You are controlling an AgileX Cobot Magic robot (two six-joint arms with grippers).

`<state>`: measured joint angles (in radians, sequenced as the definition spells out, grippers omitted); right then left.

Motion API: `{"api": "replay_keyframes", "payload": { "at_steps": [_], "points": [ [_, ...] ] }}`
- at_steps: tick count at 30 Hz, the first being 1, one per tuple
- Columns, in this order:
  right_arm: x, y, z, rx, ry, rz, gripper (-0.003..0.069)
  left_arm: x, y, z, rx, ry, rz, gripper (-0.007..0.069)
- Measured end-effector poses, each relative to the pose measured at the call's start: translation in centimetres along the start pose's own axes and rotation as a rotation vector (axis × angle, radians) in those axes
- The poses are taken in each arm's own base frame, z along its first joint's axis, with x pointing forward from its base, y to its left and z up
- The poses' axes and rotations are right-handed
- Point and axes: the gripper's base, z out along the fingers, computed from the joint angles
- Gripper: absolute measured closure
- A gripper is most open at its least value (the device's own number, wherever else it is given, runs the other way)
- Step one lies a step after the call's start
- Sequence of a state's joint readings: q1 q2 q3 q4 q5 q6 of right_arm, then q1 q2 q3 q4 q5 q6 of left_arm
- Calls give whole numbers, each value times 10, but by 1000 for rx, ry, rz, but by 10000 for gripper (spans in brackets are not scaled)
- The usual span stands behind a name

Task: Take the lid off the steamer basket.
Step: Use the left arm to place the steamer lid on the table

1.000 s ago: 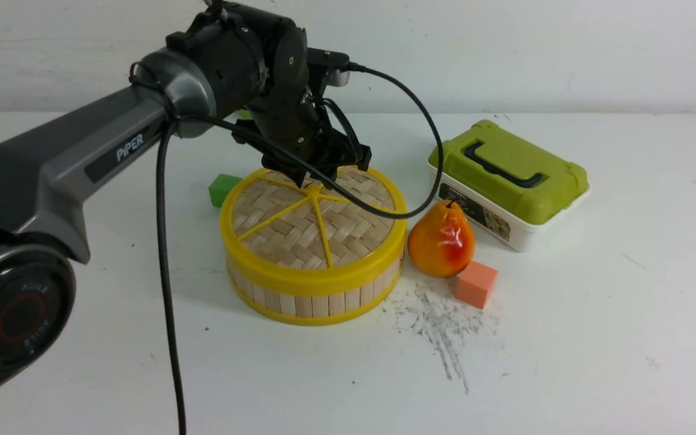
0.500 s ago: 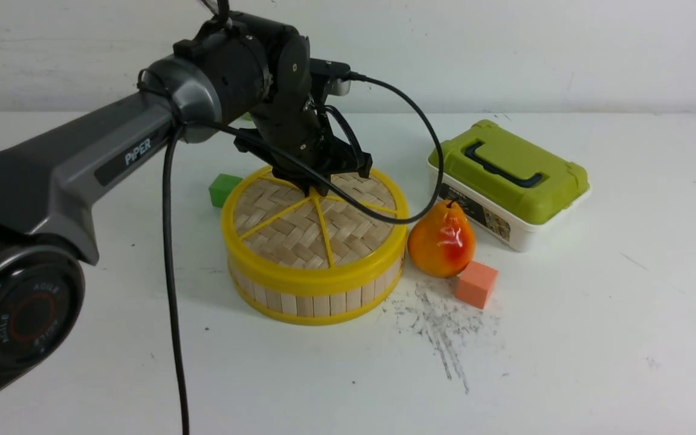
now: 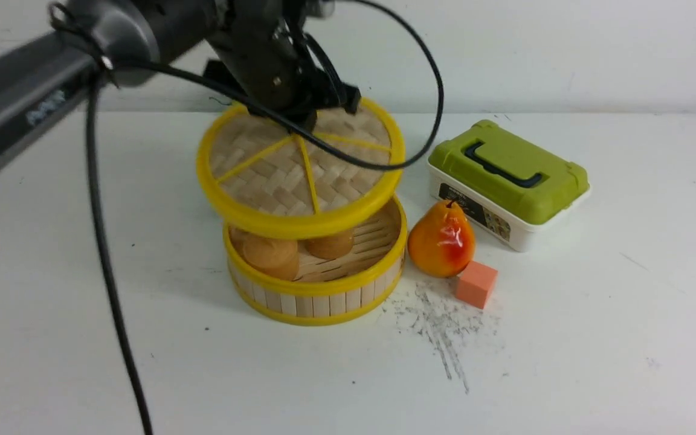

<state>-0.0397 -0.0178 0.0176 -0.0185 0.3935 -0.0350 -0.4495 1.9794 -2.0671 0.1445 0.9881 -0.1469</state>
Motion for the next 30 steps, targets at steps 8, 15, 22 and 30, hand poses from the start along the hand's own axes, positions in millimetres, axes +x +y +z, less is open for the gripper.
{"api": "replay_keyframes", "payload": {
  "at_steps": [8,15,22,30],
  "points": [
    [0,0,0,0,0,0,419,-1,51,-70,-191,14,-18,518],
    [0,0,0,0,0,0,419,43,125,-46,-270,142,-212,518],
    [0,0,0,0,0,0,419,96,154,0,-222,172,-346,518],
    [0,0,0,0,0,0,419,116,152,34,-193,77,-364,518]
  ]
}}
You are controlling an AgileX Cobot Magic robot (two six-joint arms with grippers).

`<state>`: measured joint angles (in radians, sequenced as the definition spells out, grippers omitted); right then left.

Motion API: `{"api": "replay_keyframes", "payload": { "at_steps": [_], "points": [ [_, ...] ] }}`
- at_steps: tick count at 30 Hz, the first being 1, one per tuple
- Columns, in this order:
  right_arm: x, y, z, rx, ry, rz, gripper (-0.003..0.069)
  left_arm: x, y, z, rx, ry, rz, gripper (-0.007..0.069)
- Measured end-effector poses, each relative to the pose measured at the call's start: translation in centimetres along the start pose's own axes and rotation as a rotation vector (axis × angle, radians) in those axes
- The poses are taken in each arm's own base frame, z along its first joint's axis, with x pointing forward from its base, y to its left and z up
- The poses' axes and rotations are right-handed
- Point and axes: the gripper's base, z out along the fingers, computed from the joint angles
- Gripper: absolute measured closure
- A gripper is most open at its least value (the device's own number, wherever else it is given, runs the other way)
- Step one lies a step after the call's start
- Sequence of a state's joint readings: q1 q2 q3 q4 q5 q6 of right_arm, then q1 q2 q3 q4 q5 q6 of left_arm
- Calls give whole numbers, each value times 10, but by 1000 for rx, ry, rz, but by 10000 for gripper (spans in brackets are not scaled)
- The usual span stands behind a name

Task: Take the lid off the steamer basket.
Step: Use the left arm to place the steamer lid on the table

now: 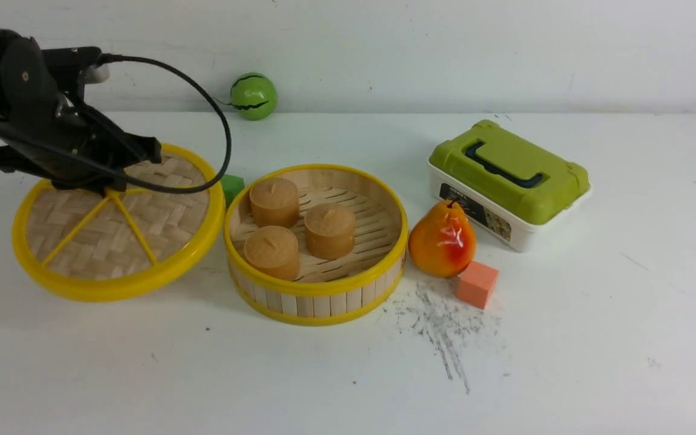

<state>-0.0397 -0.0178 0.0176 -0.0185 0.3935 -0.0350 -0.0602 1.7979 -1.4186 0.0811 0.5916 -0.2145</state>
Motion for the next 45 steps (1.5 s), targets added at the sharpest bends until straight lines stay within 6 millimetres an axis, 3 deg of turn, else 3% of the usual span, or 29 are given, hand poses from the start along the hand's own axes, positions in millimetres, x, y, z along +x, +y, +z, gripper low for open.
{"api": "replay_keyframes", "payload": {
  "at_steps": [9,32,45],
  "points": [
    [0,0,0,0,0,0,419,18,1,46,-16,73,1,518],
    [0,0,0,0,0,0,419,15,5,45,-67,67,45,518],
    [0,0,0,0,0,0,419,24,9,52,-110,118,39,518]
  ]
}}
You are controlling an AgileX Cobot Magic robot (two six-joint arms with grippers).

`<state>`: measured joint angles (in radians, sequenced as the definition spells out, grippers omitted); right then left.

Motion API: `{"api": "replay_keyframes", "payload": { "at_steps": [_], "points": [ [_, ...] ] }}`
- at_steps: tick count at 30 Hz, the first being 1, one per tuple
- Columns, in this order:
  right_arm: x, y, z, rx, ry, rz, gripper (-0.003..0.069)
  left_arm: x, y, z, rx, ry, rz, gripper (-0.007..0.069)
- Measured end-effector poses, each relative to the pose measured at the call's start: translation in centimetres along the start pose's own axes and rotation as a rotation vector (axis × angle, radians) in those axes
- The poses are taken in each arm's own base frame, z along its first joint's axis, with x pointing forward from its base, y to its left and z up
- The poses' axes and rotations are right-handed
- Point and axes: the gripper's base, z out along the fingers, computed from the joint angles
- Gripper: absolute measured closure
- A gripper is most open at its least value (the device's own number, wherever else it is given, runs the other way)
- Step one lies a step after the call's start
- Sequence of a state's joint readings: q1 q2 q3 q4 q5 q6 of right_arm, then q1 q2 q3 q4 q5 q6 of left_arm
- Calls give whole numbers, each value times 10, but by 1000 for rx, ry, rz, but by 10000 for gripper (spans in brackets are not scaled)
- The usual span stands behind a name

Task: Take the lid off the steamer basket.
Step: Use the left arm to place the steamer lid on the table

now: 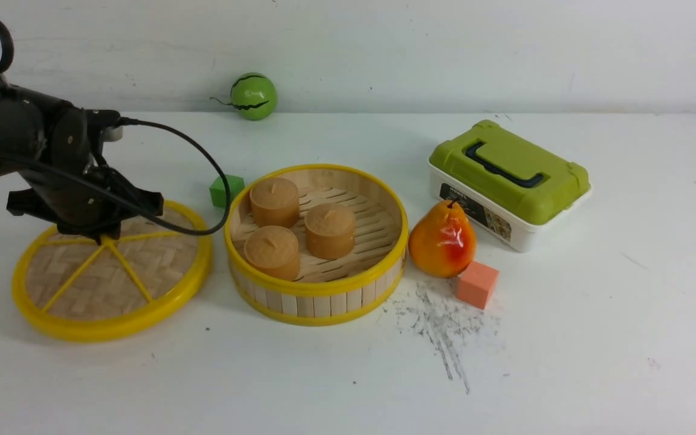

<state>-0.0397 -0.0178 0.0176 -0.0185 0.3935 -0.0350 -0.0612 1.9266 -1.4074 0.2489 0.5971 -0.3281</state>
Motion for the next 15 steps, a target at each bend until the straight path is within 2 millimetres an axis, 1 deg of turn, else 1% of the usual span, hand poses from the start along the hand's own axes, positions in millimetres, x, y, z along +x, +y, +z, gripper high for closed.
{"api": "replay_keyframes", "payload": {
  "at_steps": [5,7,8,9,11,15],
  "points": [
    [0,0,0,0,0,0,419,0,-1,1,13,1,-17,518],
    [0,0,0,0,0,0,419,0,-2,1,19,2,-26,503],
    [0,0,0,0,0,0,419,1,-3,1,26,6,-39,477],
    [0,0,0,0,0,0,419,1,-3,1,27,6,-40,477],
    [0,0,0,0,0,0,419,1,-3,1,32,8,-50,431],
    [0,0,0,0,0,0,419,0,-3,-2,34,5,-53,408]
  ]
}}
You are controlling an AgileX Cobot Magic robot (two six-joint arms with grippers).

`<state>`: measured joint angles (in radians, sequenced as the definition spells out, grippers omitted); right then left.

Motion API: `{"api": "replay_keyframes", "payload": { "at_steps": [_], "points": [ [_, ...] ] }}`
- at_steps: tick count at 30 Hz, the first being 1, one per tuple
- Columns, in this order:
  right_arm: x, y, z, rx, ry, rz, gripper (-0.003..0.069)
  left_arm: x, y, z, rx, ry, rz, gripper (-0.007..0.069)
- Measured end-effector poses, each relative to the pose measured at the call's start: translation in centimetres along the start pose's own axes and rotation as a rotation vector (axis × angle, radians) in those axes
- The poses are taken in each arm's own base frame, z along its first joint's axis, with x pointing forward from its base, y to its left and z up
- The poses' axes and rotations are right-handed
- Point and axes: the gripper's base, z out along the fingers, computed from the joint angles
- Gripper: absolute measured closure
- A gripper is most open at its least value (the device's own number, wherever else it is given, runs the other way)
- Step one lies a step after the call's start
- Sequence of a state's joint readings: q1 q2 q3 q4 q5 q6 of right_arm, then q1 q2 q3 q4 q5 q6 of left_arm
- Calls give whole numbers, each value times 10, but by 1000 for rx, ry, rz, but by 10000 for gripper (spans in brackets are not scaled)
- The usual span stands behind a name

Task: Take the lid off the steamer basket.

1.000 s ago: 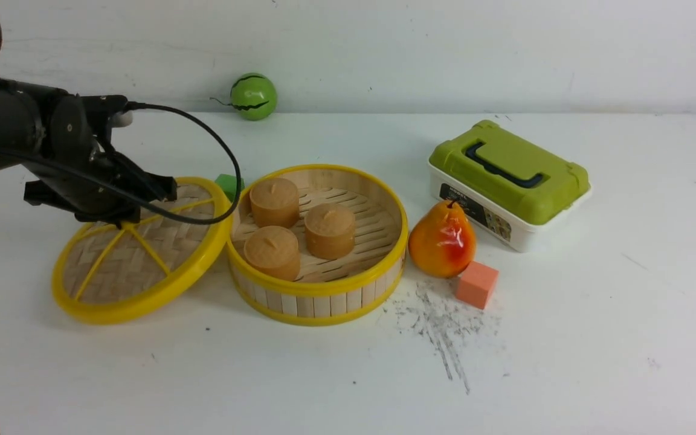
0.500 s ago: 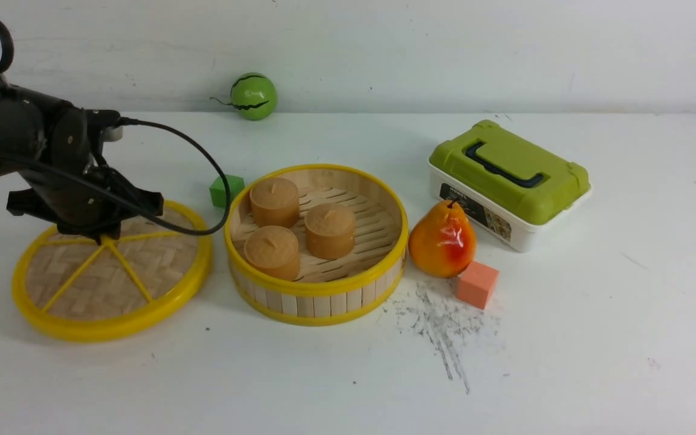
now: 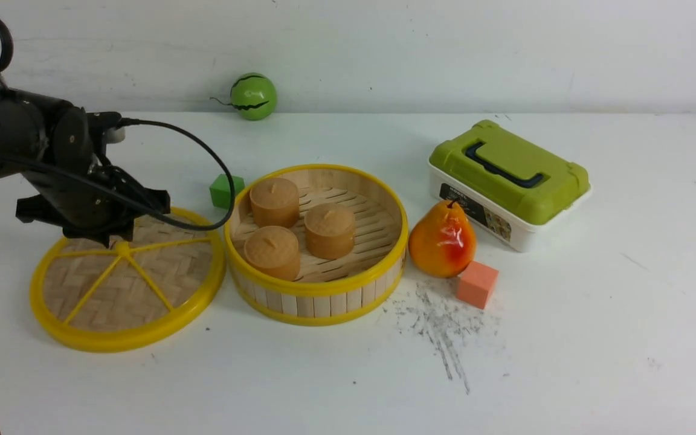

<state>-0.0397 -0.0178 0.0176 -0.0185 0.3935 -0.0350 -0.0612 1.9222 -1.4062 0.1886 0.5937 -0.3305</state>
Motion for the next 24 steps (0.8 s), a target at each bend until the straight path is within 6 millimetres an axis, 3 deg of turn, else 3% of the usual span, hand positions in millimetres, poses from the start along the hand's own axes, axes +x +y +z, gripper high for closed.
{"api": "replay_keyframes", "payload": {
  "at_steps": [3,7,8,9,10,11,12,13,14,15,16,19,20,22,24],
  "points": [
    [0,0,0,0,0,0,419,-4,1,-16,-1,-17,-4,414],
    [0,0,0,0,0,0,419,-16,5,-81,32,-140,-23,470],
    [0,0,0,0,0,0,419,-21,7,-117,58,-224,-38,501],
    [0,0,0,0,0,0,419,-22,9,-140,76,-277,-50,519],
    [0,0,0,0,0,0,419,-22,9,-145,81,-292,-53,524],
    [0,0,0,0,0,0,419,-22,12,-186,119,-397,-74,554],
    [0,0,0,0,0,0,419,-21,13,-198,130,-426,-80,563],
    [0,0,0,0,0,0,419,-12,19,-253,185,-567,-99,599],
    [0,0,0,0,0,0,419,-12,19,-252,185,-569,-97,602],
    [0,0,0,0,0,0,419,3,24,-292,222,-672,-98,631],
    [0,0,0,0,0,0,419,14,27,-307,236,-711,-93,636],
    [0,0,0,0,0,0,419,39,32,-325,249,-756,-77,636],
    [0,0,0,0,0,0,419,63,36,-329,248,-777,-60,636],
    [0,0,0,0,0,0,419,76,38,-329,250,-790,-57,636],
    [0,0,0,0,0,0,419,108,44,-326,254,-819,-57,636]
  ]
}}
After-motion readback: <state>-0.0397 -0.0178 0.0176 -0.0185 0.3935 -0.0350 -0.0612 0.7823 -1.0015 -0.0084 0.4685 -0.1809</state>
